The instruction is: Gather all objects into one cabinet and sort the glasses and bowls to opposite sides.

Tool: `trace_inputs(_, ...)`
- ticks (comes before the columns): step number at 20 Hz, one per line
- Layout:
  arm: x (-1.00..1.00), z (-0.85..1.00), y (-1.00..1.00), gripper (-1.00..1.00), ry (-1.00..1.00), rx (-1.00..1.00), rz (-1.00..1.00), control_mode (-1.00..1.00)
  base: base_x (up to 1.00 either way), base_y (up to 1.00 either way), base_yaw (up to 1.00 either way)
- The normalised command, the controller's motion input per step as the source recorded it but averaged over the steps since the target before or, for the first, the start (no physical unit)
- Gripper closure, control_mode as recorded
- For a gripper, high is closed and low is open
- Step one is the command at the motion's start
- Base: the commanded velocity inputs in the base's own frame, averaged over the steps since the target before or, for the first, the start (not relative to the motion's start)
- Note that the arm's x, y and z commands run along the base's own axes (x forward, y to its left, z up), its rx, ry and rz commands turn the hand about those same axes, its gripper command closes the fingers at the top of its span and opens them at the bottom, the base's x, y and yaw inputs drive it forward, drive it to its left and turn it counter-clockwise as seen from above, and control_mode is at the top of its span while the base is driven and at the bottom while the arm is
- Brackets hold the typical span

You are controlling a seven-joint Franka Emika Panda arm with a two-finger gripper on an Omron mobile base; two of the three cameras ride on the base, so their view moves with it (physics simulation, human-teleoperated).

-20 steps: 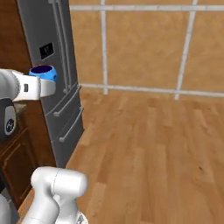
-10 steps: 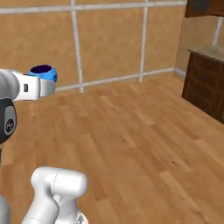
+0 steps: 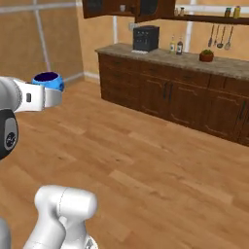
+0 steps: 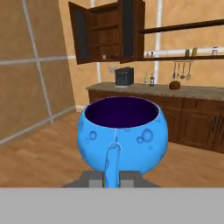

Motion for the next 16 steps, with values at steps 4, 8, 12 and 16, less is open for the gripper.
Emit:
trace_inputs(4,0.0,0.0,0.0,1.0,0.0,0.0,0.0,1.0,0.35,0.0,-0.75)
trace_inputs(8,0.0,0.0,0.0,1.0,0.0,0.0,0.0,1.0,0.46,0.05,-0.69)
trace_inputs(12,0.0,0.0,0.0,1.0,0.0,0.0,0.0,1.0,0.52,0.63,-0.52)
trace_inputs(16,0.0,0.0,0.0,1.0,0.0,0.0,0.0,1.0,0.59,1.0,-0.35)
